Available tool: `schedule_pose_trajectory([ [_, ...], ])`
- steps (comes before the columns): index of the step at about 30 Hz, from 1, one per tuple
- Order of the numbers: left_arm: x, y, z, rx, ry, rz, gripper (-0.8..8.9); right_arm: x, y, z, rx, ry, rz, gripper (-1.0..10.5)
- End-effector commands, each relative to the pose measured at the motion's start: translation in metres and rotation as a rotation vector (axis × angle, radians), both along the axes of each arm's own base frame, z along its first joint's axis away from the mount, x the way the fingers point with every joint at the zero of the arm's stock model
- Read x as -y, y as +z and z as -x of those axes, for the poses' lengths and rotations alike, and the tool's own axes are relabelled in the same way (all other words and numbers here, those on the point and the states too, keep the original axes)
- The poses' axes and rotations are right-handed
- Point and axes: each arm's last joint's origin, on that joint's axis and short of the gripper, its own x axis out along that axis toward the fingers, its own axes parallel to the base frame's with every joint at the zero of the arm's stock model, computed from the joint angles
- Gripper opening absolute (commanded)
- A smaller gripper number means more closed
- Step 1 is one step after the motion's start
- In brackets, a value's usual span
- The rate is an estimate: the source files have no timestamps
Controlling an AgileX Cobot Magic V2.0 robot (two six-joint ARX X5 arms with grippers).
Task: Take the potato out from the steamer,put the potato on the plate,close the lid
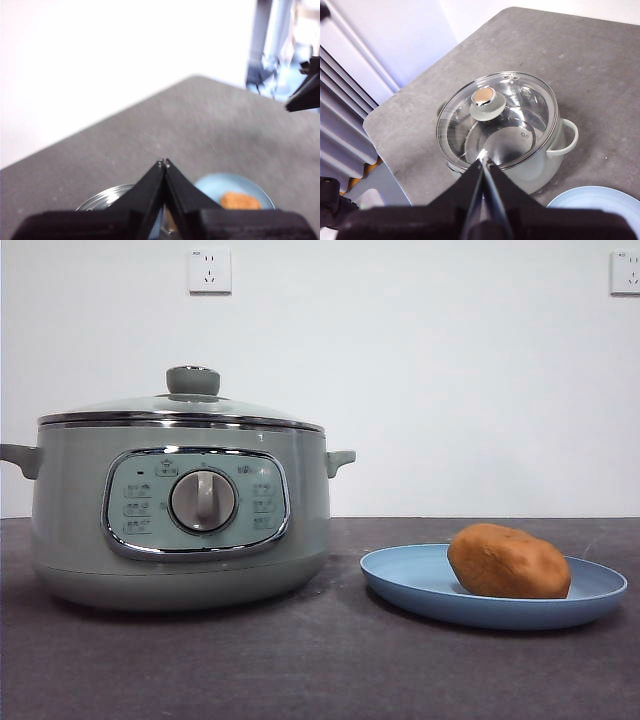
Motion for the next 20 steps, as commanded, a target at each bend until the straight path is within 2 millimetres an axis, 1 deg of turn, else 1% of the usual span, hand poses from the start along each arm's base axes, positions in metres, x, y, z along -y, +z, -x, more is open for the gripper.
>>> schedule_pose_trajectory([
  [1,-0.007,-0.071,0.009,-0.013,0.051,0.144,-0.04,0.000,0.001,0.000,0.008,0.003,0.001,0.0],
  [4,-0.017,-0.123,0.023,0.021,0.171,0.238,-0.03,0.000,0.001,0.000,0.008,0.002,0.001,0.0],
  [7,-0.025,-0.168,0.032,0.014,0.313,0.299,-0.03,0.000,0.001,0.000,0.008,0.003,0.001,0.0],
  [10,-0.030,-0.203,0.038,-0.002,0.414,0.344,-0.04,0.000,0.001,0.000,0.008,0.002,0.001,0.0],
  [13,-0.034,-0.229,0.042,-0.007,0.481,0.357,-0.04,0.000,0.001,0.000,0.008,0.003,0.001,0.0],
  [15,-0.035,-0.241,0.043,-0.007,0.487,0.358,-0.04,0.000,0.001,0.000,0.008,0.003,0.001,0.0],
  [20,-0.036,-0.259,0.045,-0.007,0.496,0.357,-0.03,0.000,0.001,0.000,0.008,0.002,0.001,0.0],
])
